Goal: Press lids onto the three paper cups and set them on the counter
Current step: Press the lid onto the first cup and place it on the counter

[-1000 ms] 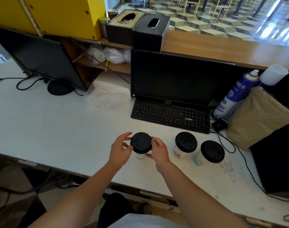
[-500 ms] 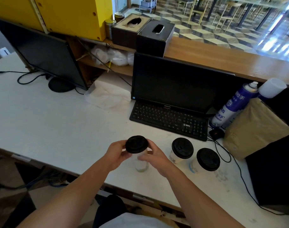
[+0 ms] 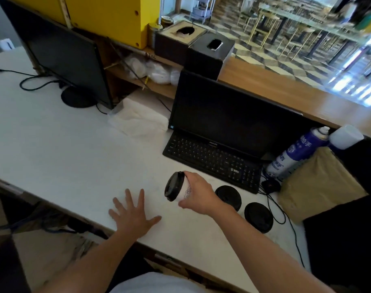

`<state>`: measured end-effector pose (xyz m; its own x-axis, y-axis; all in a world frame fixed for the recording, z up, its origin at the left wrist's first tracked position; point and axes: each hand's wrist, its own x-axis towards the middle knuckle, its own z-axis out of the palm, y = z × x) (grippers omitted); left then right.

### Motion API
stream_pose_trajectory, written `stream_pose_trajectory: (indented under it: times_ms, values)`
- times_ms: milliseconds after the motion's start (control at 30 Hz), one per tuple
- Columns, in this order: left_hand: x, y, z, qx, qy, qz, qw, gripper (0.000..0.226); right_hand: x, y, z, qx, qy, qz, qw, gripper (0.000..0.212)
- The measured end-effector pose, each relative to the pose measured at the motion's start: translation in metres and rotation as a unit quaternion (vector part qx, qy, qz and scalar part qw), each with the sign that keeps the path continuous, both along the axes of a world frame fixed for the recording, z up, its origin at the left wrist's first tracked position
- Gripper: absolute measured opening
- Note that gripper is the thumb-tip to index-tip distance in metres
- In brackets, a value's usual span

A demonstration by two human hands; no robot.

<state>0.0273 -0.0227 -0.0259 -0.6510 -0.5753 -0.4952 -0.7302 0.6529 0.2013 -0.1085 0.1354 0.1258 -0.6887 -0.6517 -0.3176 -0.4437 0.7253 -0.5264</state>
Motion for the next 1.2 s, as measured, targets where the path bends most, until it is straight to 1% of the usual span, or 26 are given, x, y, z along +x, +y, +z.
stream_pose_trajectory:
  times_ms: [100, 167, 267, 333, 400, 433, 600, 667, 700, 733, 800, 833, 900, 933, 967, 1000, 1067, 1133, 1200]
  values:
    - [0.007, 0.001, -0.014, 0.018, -0.027, -0.01, 0.999, 0.121, -0.009, -0.005, 0.018, 0.071, 0.107, 0.083, 0.988, 0.091]
    - [0.005, 0.0, -0.015, 0.028, -0.032, -0.012, 0.999, 0.122, -0.015, -0.01, 0.026, 0.114, 0.199, 0.137, 0.964, 0.088]
    - [0.0, -0.003, -0.012, 0.046, -0.046, -0.01, 0.998, 0.123, -0.019, -0.021, 0.036, 0.195, 0.343, 0.209, 0.895, 0.078]
    - [0.0, -0.005, -0.01, 0.056, -0.053, -0.003, 0.997, 0.124, -0.02, -0.03, 0.038, 0.248, 0.399, 0.257, 0.845, 0.071]
    - [0.0, -0.006, -0.009, 0.067, -0.064, 0.0, 0.996, 0.124, -0.018, -0.037, 0.037, 0.303, 0.428, 0.301, 0.797, 0.063]
    - [0.0, -0.006, -0.008, 0.072, -0.068, 0.001, 0.995, 0.124, -0.018, -0.04, 0.035, 0.322, 0.434, 0.311, 0.782, 0.06]
    - [0.0, -0.006, -0.006, 0.077, -0.094, -0.011, 0.993, 0.124, -0.015, -0.047, 0.022, 0.385, 0.429, 0.317, 0.753, 0.046]
    - [0.001, -0.006, -0.006, 0.078, -0.101, -0.016, 0.992, 0.124, -0.013, -0.049, 0.023, 0.404, 0.42, 0.325, 0.745, 0.046]
    - [0.001, -0.007, -0.006, 0.08, -0.103, -0.016, 0.991, 0.124, -0.013, -0.049, 0.026, 0.406, 0.407, 0.325, 0.751, 0.048]
    - [0.001, -0.007, -0.006, 0.082, -0.106, -0.015, 0.991, 0.124, -0.015, -0.049, 0.031, 0.397, 0.389, 0.324, 0.765, 0.051]
    - [0.0, -0.006, -0.005, 0.084, -0.107, -0.014, 0.991, 0.124, -0.023, -0.049, 0.049, 0.348, 0.336, 0.313, 0.817, 0.056]
    - [0.0, -0.006, -0.005, 0.084, -0.106, -0.014, 0.991, 0.124, -0.029, -0.049, 0.062, 0.309, 0.288, 0.299, 0.856, 0.059]
    - [-0.002, -0.007, -0.005, 0.084, -0.106, -0.01, 0.991, 0.125, -0.043, -0.044, 0.091, 0.197, 0.132, 0.231, 0.944, 0.068]
    - [-0.003, -0.008, -0.004, 0.084, -0.108, -0.007, 0.991, 0.125, -0.049, -0.04, 0.105, 0.131, 0.052, 0.191, 0.972, 0.072]
    - [-0.004, -0.008, -0.004, 0.084, -0.11, -0.007, 0.99, 0.126, -0.054, -0.035, 0.117, 0.066, -0.009, 0.157, 0.985, 0.075]
    - [-0.005, -0.008, -0.003, 0.084, -0.115, -0.007, 0.99, 0.126, -0.057, -0.03, 0.125, 0.01, -0.047, 0.13, 0.99, 0.074]
    - [-0.008, -0.008, -0.003, 0.079, -0.122, -0.011, 0.989, 0.128, -0.062, -0.019, 0.131, -0.084, -0.086, 0.08, 0.99, 0.074]
    - [-0.01, -0.008, -0.003, 0.072, -0.13, -0.019, 0.989, 0.131, -0.064, -0.011, 0.127, -0.166, -0.116, 0.032, 0.979, 0.074]
    - [-0.011, -0.008, -0.003, 0.061, -0.134, -0.026, 0.989, 0.132, -0.065, -0.003, 0.115, -0.242, -0.153, -0.012, 0.958, 0.073]
